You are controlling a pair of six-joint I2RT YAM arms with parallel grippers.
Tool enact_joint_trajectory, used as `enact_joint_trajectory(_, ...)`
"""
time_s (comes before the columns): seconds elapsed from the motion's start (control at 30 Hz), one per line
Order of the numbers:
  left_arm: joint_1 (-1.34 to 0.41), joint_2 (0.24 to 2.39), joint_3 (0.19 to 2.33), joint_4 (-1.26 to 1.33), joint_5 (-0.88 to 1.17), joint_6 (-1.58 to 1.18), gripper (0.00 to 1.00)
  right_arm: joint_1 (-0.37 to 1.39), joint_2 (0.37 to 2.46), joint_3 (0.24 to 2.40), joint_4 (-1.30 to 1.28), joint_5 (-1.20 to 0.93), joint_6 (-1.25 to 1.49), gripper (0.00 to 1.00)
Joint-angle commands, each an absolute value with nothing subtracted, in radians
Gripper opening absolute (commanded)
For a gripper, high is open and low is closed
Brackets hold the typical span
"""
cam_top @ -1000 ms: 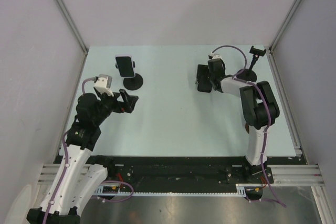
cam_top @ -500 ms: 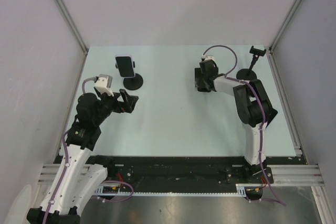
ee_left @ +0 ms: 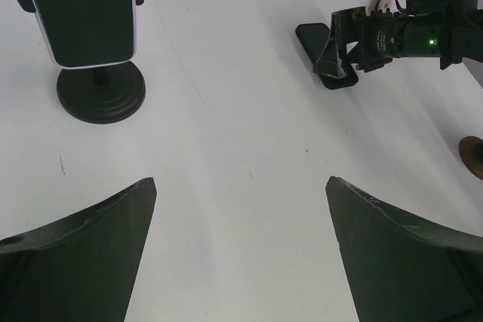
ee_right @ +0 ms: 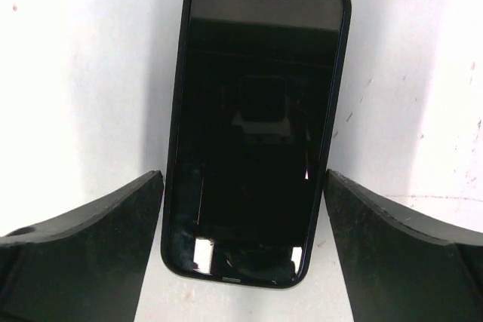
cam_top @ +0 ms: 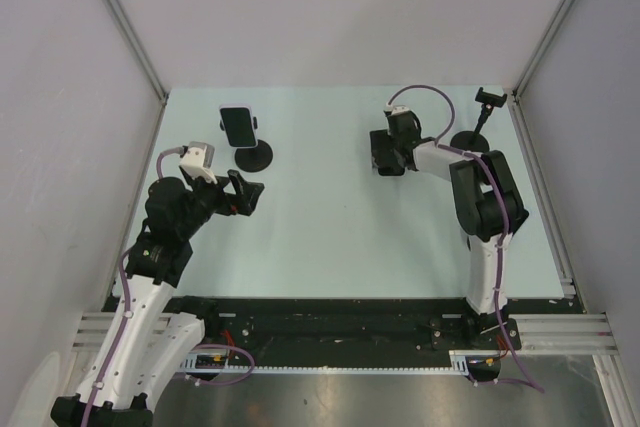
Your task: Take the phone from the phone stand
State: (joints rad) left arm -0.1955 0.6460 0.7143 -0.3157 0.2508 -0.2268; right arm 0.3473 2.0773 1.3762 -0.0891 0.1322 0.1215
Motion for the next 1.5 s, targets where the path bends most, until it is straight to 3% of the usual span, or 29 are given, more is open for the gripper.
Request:
enact_joint_trajectory(0.0,-0.186,0.64,0.709,-0.282,0.285,-0.207,1.0,0.341,2.005,1.401,-0.187,0.092,0.107,0.96)
enact_joint_trajectory(0.03,-0.186,0.641,0.709,-0.284,0.282,-0.207,1.0,0.342,1.993,1.401,-0.19,0.084,0.109,1.0)
enact_joint_trajectory(0.43,-0.181,0.641,0.706,-0.284,0.233,-0.218,1.0,0.416,1.623,1.391,-0.186,0.086,0.15,1.0)
enact_joint_trajectory(0.73,-0.184,0.71,0.778,-0.284,0.011,-0.264,1.0,0.593,1.31,1.212,-0.082,0.264,0.189,1.0)
enact_joint_trajectory(1.07,-0.235,0.997,1.04,-0.282,-0.172,-0.166,1.0,0.865,1.01,0.768,0.118,0.382,0.247,1.0)
enact_joint_trajectory(1.47,-0.253,1.348,1.31,-0.261,-0.313,-0.039,1.0,0.925,0.876,0.542,0.258,0.403,0.244,1.0)
